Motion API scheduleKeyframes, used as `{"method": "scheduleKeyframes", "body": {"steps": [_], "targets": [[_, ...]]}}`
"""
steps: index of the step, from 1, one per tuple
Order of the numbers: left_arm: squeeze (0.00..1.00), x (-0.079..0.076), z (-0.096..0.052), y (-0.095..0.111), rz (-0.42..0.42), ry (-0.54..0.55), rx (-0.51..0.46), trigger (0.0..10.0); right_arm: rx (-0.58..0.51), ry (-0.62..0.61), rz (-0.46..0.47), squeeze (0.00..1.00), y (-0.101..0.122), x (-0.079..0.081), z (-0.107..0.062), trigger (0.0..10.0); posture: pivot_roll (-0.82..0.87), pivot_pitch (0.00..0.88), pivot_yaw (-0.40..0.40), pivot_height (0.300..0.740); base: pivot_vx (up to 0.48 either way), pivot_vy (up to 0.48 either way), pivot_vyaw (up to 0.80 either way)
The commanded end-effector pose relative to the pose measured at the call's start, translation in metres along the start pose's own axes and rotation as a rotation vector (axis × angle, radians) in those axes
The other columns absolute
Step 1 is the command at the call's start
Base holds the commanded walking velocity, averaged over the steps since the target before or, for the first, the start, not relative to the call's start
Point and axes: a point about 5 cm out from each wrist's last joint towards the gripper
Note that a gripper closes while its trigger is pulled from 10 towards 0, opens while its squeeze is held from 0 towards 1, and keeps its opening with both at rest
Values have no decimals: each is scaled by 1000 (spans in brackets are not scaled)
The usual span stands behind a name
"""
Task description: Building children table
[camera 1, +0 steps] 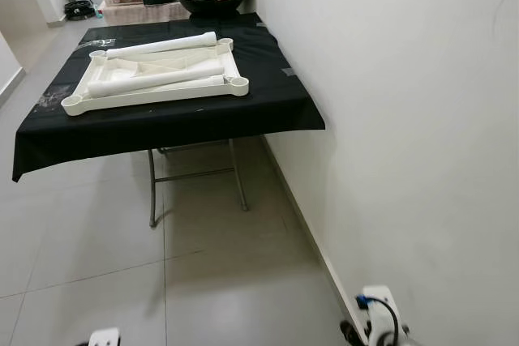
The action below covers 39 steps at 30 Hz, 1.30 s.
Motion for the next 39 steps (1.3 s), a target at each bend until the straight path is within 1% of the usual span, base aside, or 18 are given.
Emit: {"method": "scheduleKeyframes", "body": {"steps": [1, 2, 4, 7, 8, 9, 11, 13, 15, 17, 19, 21, 22, 26, 32, 34, 37, 39], "targets": [[0, -1, 1, 37, 74, -44, -177, 10000, -158, 83, -62, 0, 34, 8, 3, 10000, -22, 0, -15, 740, 0, 0, 0], [0, -1, 1, 37, 74, -44, -177, 10000, -158, 83, -62, 0, 34, 8, 3, 10000, -22, 0, -15, 740, 0, 0, 0], [0, -6, -1, 63, 110, -75, -320, 10000, -268, 121, -98, 0, 56, 11, 2, 10000, -22, 0, -15, 740, 0, 0, 0], [0, -24, -14, 93, 116, -153, -510, 10000, -440, 161, -152, 0, 86, 17, -5, 10000, -21, 0, -14, 740, 0, 0, 0], [0, -24, -14, 93, 116, -153, -510, 10000, -440, 161, -152, 0, 86, 17, -5, 10000, -21, 0, -14, 740, 0, 0, 0], [0, -29, -20, 99, 112, -164, -557, 10000, -489, 174, -150, 0, 93, 19, -8, 10000, -21, 0, -14, 740, 0, 0, 0], [0, -49, -44, 108, 71, -209, -651, 10000, -634, 224, -143, 0, 113, 31, -25, 10000, -28, 0, -11, 740, 0, 0, 0], [0, -49, -44, 108, 71, -209, -651, 10000, -634, 224, -143, 0, 113, 31, -25, 10000, -28, 0, -11, 740, 0, 0, 0], [0, -70, -65, 110, 45, -281, -695, 10000, -719, 264, -135, 0, 122, 46, -41, 10000, -30, 0, -9, 740, 0, 0, 0], [0, -95, -81, 109, 125, -382, -760, 10000, -754, 289, -111, 0, 125, 66, -52, 10000, -29, 0, 3, 740, 0, 0, 0], [0, -95, -81, 109, 125, -382, -760, 10000, -754, 289, -111, 0, 125, 66, -52, 10000, -29, 0, 3, 740, 0, 0, 0], [0, -116, -86, 107, 133, -457, -801, 10000, -794, 300, -126, 0, 126, 80, -56, 10000, -31, 0, 4, 740, 0, 0, 0], [0, -122, -85, 113, 134, -452, -827, 10000, -811, 284, -121, 0, 133, 79, -55, 10000, -34, 0, 11, 740, 0, 0, 0], [0, -121, -82, 134, 112, -376, -860, 10000, -810, 265, -63, 0, 144, 67, -47, 10000, -39, 0, 31, 740, 0, 0, 0], [0, -113, -92, 151, 37, -337, -865, 10000, -800, 264, -29, 0, 158, 60, -50, 10000, -28, 0, 34, 740, 0, 0, 379], [0, -117, -95, 159, 46, -368, -876, 10000, -817, 278, -47, 0, 169, 65, -53, 10000, -28, 0, 32, 740, 324, 0, 400], [0, -121, -94, 157, 88, -384, -874, 10000, -816, 293, -89, 0, 168, 75, -53, 10000, -37, 0, 43, 740, 351, 0, 0], [0, -116, -92, 157, 87, -367, -870, 10000, -812, 296, -116, 0, 165, 77, -52, 10000, -31, 0, 49, 740, 360, 0, 400]]}}
Point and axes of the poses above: a point about 5 cm out from each wrist's last joint towards the gripper, its own z axis pointing out of the wrist towards the gripper, its own y axis along the axis of the wrist's last joint, x = y × z, and after that the axes turned 5 degrees about -z, right-handed
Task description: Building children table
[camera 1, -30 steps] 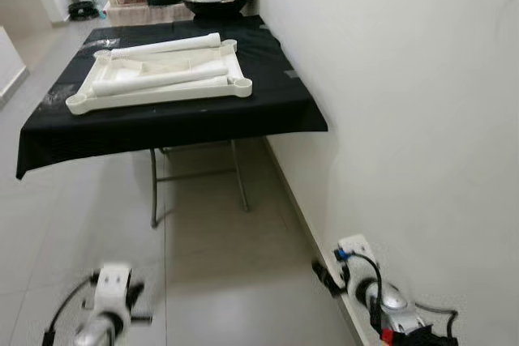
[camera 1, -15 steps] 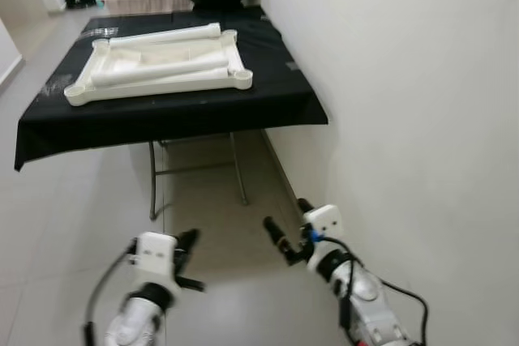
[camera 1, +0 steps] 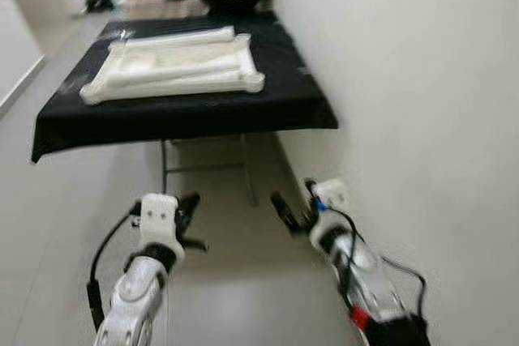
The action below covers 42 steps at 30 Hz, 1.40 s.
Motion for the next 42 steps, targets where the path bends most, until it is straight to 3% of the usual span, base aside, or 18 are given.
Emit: {"method": "scheduleKeyframes", "body": {"steps": [1, 10, 19, 42], "targets": [[0, 3, -1, -2, 15, -1, 13, 10000, 24, 8, -17, 0, -7, 3, -3, 10000, -31, 0, 49, 740, 360, 0, 800], [0, 7, 1, 0, 13, 11, 34, 10000, 37, 33, 17, 0, -7, 4, 0, 10000, -15, 0, 49, 740, 356, 0, 636], [0, 6, 2, 4, 18, 4, 31, 10000, 47, 39, 82, 0, -8, 2, -1, 10000, -18, 0, 57, 740, 344, 0, 0], [0, 5, 4, 10, 20, -23, 28, 10000, 49, 62, 129, 0, -7, 3, 1, 10000, -21, 0, 63, 740, 345, 0, 0]]}}
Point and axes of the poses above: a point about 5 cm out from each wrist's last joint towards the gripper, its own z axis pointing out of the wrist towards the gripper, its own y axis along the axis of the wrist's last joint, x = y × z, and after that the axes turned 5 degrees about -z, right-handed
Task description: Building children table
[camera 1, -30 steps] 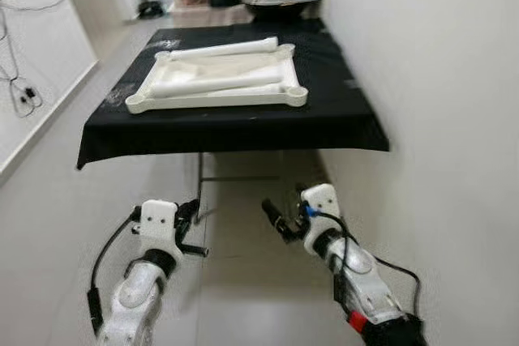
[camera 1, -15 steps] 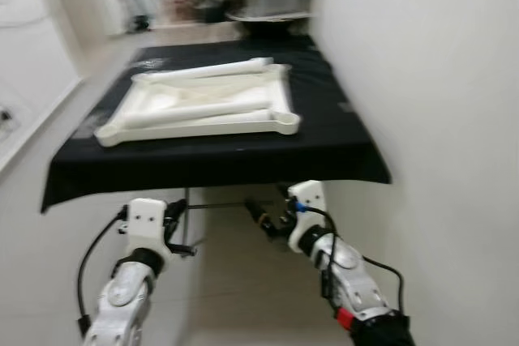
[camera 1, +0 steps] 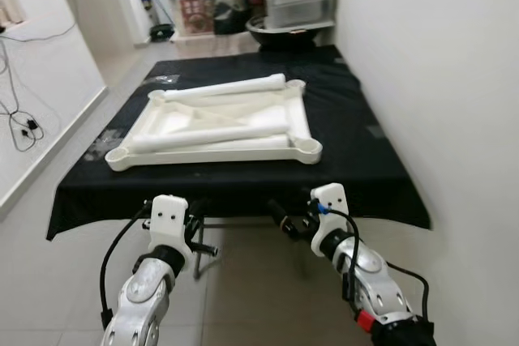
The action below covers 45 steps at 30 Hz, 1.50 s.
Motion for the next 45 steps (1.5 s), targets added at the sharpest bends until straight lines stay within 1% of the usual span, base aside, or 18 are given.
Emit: {"method": "scheduleKeyframes", "body": {"steps": [1, 21, 23, 27, 28, 29, 32, 33, 34, 35, 38, 39, 42, 43, 44, 45], "targets": [[0, -4, 2, 4, -9, -24, -11, 10000, 15, -16, 14, 0, -3, -6, -4, 10000, -21, 0, 63, 740, 349, 0, 0], [0, -7, 3, 5, -8, -42, -5, 10000, 1, -13, 30, 0, -1, -7, -5, 10000, -25, 0, 64, 740, 340, 0, 0], [0, -9, 4, 8, 10, -47, -26, 10000, 0, -13, 35, 0, -1, -7, -6, 10000, -25, 0, 64, 740, 0, 0, 0], [0, -10, 5, 10, 5, -41, -25, 10000, -1, -14, 39, 0, -1, -8, -6, 10000, -26, 0, 64, 740, 0, 0, 0], [0, -10, 6, 11, 15, -45, -25, 10000, -2, -14, 40, 0, -1, -8, -6, 10000, -26, 0, 64, 740, 0, 0, 0], [0, -12, 9, 15, 25, -53, -31, 10000, -3, -15, 42, 0, -1, -8, -6, 10000, -27, 0, 64, 740, 0, 480, 0], [0, -12, 10, 19, 36, -58, -43, 10000, -4, -15, 43, 0, -1, -8, -6, 10000, -27, 0, 63, 740, 0, 480, 0], [0, -13, 11, 23, 44, -63, -61, 10000, -4, -15, 44, 0, 0, -8, -6, 10000, -27, 0, 63, 740, 0, 480, 0], [0, -14, 14, 35, 58, -77, -106, 10000, -5, -15, 44, 0, 0, -8, -6, 10000, -29, 0, 64, 740, 0, 0, 0], [0, -14, 14, 35, 58, -77, -106, 10000, -5, -15, 44, 0, 0, -8, -6, 10000, -29, 0, 64, 740, 0, 0, 0], [0, -20, 18, 53, 70, -131, -164, 10000, -4, -15, 43, 0, 0, -8, -6, 10000, -30, 0, 61, 740, 0, 0, 0], [0, -20, 18, 53, 70, -131, -164, 10000, -4, -15, 43, 0, 0, -8, -6, 10000, -30, 0, 61, 740, 0, 0, 0], [0, -28, 24, 78, 138, -225, -236, 10000, -4, -16, 44, 0, 0, -8, -6, 10000, -31, 0, 60, 740, 0, 0, 0], [0, -28, 24, 78, 138, -225, -236, 10000, -4, -16, 44, 0, 0, -8, -6, 10000, -31, 0, 60, 740, 0, 0, 0], [0, -31, 27, 87, 172, -267, -260, 10000, -4, -16, 43, 0, 0, -8, -6, 10000, -31, 0, 59, 740, 0, 0, 0], [0, -31, 27, 87, 172, -267, -260, 10000, -4, -16, 43, 0, 0, -8, -6, 10000, -31, 0, 59, 740, 0, 0, 0]]}}
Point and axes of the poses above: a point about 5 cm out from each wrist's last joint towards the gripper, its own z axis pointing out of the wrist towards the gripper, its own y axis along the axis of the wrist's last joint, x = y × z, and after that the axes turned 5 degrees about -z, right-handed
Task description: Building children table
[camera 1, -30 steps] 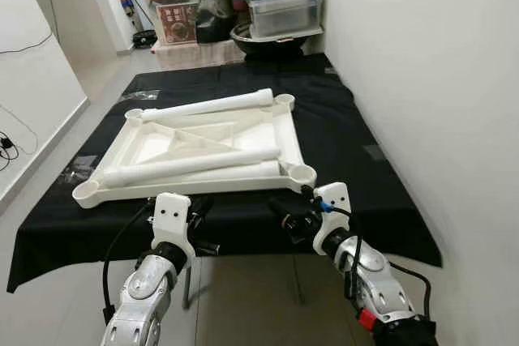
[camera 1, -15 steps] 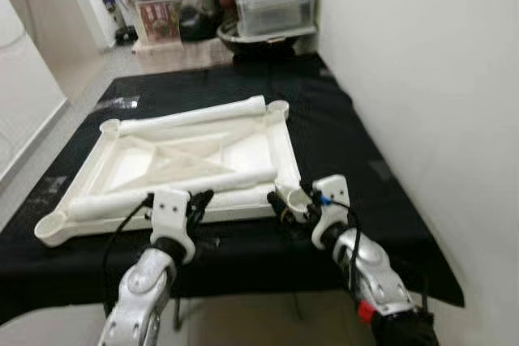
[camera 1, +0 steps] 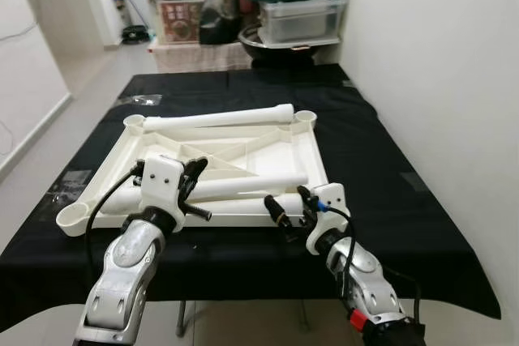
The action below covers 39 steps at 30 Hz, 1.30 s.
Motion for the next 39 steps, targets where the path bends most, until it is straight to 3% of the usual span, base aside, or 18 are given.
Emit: {"method": "scheduleKeyframes", "body": {"steps": [1, 2, 3, 6, 7, 10, 12, 16, 21, 23, 26, 29, 30, 31, 32, 33, 34, 39], "targets": [[318, -2, 9, 13, 57, -78, -27, 10000, 8, 38, 13, 0, -2, 8, 2, 10000, -32, 0, 60, 740, 0, 0, 0], [318, -2, 9, 13, 57, -78, -27, 10000, 8, 38, 13, 0, -2, 8, 2, 10000, -32, 0, 60, 740, 0, 0, 0], [584, -2, 13, 18, 80, -105, -39, 10000, 8, 38, 14, 0, -2, 8, 1, 10000, -32, 0, 60, 740, 0, 0, 0], [600, -1, 16, 23, 98, -125, -49, 10000, 7, 36, 13, 0, -2, 8, 1, 10000, -35, 0, 64, 740, 0, 0, 0], [1000, -2, 20, 26, 98, -156, -57, 10000, -2, -2, -6, 0, -1, 3, 0, 10000, -40, 0, 70, 740, 0, 0, 0], [1000, -4, 20, 25, 89, -175, -52, 10000, -12, -37, -26, 0, 2, -3, -1, 10000, -40, 0, 70, 740, 0, 0, 0], [1000, -7, 18, 21, 74, -188, -37, 10000, -38, -133, -30, 0, 8, -23, -5, 10000, -38, 0, 68, 740, 0, 0, 0], [1000, -9, 14, 18, 49, -206, -12, 10000, -76, -221, -25, 0, 20, -44, -10, 10000, -35, 0, 65, 740, 0, 0, 0], [1000, -10, 11, 15, 30, -228, 8, 10000, -131, -266, -37, 0, 36, -58, -14, 10000, -35, 0, 66, 740, 0, 0, 0], [1000, -12, 8, 12, 23, -261, 26, 10000, -188, -278, -56, 0, 54, -66, -17, 10000, -36, 0, 69, 740, 0, 0, 0], [1000, -12, 7, 10, 34, -289, 43, 10000, -211, -266, -77, 0, 62, -67, -18, 10000, -42, 0, 74, 740, 0, 0, 0], [1000, -4, 8, 4, 140, -355, 120, 10000, -247, -204, -153, 0, 79, -60, -18, 10000, -46, 0, 75, 740, 0, 0, 0], [1000, -4, 8, 4, 140, -355, 120, 10000, -247, -204, -153, 0, 79, -60, -18, 10000, -46, 0, 75, 740, 0, 0, 0], [1000, 3, 11, -1, 229, -379, 172, 10000, -249, -177, -179, 0, 83, -55, -16, 10000, -46, 0, 73, 740, 0, 0, 0], [1000, 3, 11, -1, 229, -379, 172, 10000, -249, -177, -179, 0, 83, -55, -16, 10000, -46, 0, 73, 740, 0, 0, 0], [1000, 18, 15, -6, 414, -420, 254, 10000, -245, -133, -216, 0, 88, -46, -13, 10000, -51, 0, 74, 740, 0, 0, 0], [1000, 24, 17, -6, 481, -430, 281, 10000, -244, -119, -232, 0, 89, -44, -12, 10000, -52, 0, 78, 740, 0, 0, 0], [1000, 35, 24, 1, 561, -413, 291, 10000, -239, -99, -252, 0, 90, -39, -11, 10000, -55, 0, 83, 740, 0, 0, 0]]}}
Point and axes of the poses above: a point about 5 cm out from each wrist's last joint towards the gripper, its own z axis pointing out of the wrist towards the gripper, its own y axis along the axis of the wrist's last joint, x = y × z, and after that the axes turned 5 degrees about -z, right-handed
